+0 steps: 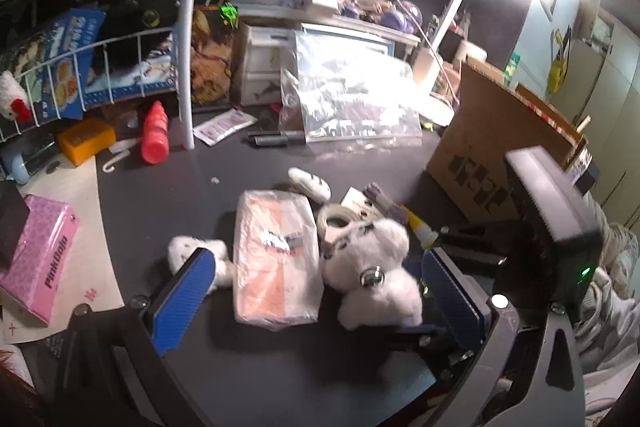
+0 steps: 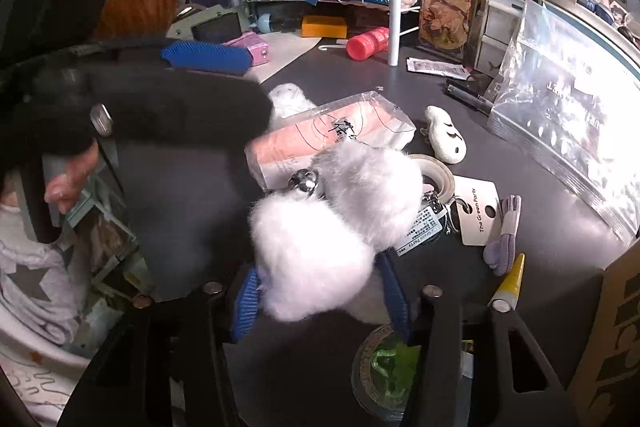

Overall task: Organize objects
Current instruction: 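Close the right gripper on the white fluffy plush toy, then carry the plush into the cardboard box and open the right gripper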

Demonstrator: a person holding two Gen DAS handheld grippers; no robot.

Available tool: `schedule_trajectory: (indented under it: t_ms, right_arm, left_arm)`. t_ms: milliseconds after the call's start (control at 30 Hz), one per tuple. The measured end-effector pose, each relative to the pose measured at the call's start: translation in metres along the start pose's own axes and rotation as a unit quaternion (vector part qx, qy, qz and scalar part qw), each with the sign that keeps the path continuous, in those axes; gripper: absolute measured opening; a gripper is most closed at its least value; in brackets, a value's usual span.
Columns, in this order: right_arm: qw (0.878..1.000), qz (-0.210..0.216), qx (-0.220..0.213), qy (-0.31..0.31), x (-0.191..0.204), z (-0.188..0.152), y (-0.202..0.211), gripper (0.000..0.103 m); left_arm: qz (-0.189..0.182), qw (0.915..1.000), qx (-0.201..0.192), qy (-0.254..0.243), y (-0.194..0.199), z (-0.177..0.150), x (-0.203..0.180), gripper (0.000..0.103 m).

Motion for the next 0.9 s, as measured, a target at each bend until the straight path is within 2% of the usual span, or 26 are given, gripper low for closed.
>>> schedule_trajectory:
  t_ms: [67,300,433,533,700,900]
  right_arm:
    - [1.0,0.0,-0.007,-0.001,-0.001,0.0,0.002,0.045]
    - [0.999,-0.007,-0.047,0.011,0.004,0.012,0.028,0.045]
    - [0.997,-0.01,-0.072,0.026,0.01,0.028,0.051,0.045]
    - [0.995,-0.014,-0.089,0.039,0.014,0.04,0.066,0.045]
    - [0.991,-0.036,-0.115,0.058,0.012,0.06,0.092,0.045]
    - [0.986,-0.077,-0.131,0.063,-0.004,0.076,0.123,0.044]
  left_arm:
    - [-0.004,0.9999,0.009,-0.003,-0.004,-0.004,-0.003,0.103]
    - [-0.057,0.9976,0.034,0.019,-0.009,-0.006,-0.02,0.103]
    - [-0.105,0.9938,0.027,0.023,0.002,0.005,-0.037,0.101]
    - [-0.124,0.9919,0.02,0.018,0.014,0.016,-0.048,0.087]
    - [-0.117,0.9931,0.007,-0.001,0.029,0.032,-0.061,0.067]
    - [-0.135,0.9905,-0.005,-0.026,0.042,0.066,-0.089,0.06]
Point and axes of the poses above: each gripper's, at about its wrist camera, not at the fingertips, and y roughly against the way its jaws point, x to its left, z to its top, the point moved 8 cm from there along -y, roughly the way its jaws point, and after that the axes turned 12 degrees about y, right-handed, at the moved point
